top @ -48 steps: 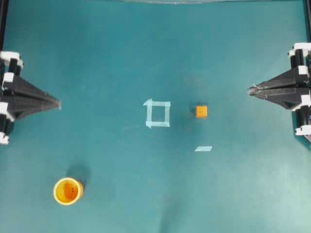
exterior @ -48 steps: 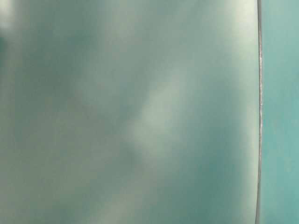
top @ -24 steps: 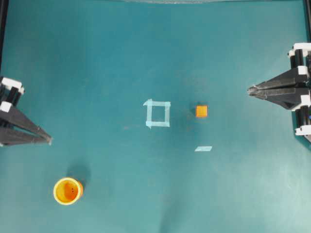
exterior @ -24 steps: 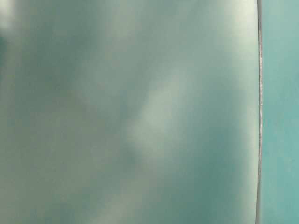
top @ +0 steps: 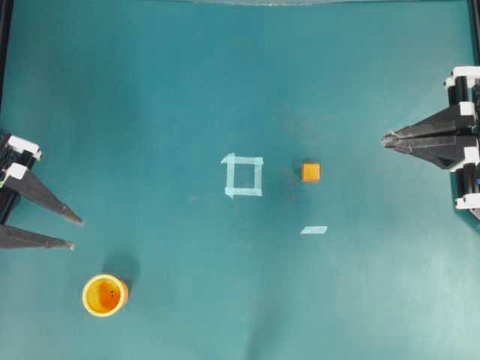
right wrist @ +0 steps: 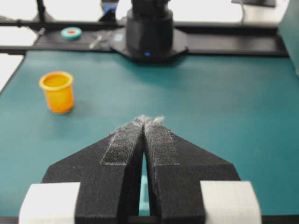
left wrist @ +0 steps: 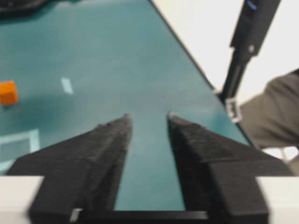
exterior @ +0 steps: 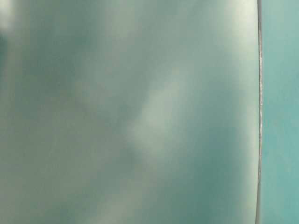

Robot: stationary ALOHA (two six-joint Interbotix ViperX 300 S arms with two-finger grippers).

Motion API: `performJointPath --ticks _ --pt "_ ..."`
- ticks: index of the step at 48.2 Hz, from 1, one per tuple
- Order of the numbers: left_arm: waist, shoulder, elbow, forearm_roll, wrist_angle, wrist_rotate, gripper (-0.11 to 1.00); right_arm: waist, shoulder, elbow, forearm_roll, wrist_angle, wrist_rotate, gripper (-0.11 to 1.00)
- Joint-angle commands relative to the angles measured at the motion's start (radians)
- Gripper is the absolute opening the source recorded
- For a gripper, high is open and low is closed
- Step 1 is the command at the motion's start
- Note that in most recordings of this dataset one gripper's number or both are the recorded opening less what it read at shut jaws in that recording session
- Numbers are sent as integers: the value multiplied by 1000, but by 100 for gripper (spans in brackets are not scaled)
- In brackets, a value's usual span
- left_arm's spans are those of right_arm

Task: Move the cup toward the block with left arm.
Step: 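Open the left gripper and move it toward the orange cup, then lower the left gripper around the orange cup and close on it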

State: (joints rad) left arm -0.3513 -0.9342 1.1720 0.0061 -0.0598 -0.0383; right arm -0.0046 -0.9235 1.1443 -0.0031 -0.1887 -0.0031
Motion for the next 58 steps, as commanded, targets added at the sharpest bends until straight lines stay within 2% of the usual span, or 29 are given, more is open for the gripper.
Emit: performJointPath --ticks 1,12,18,24,40,49,53,58 --pt "-5 23 -12 2 -5 0 43 -2 3 -26 0 -2 -2 0" --pt "-25 63 -9 2 -5 2 65 -2 2 -26 0 -2 -2 0" --pt "-38 74 -9 2 14 2 73 -2 3 -26 0 -2 -2 0" --pt "-57 69 -11 2 83 3 78 -2 2 -26 0 -2 -2 0" --pt "-81 78 -18 2 336 12 82 -2 3 -26 0 -3 0 0" --pt "-150 103 -17 2 376 -11 82 -3 6 -26 0 -2 0 0" --pt "-172 137 -15 2 365 -44 82 -2 8 -26 0 -5 0 0" --pt "-172 206 -11 2 333 -130 82 -2 9 -26 0 -8 2 0"
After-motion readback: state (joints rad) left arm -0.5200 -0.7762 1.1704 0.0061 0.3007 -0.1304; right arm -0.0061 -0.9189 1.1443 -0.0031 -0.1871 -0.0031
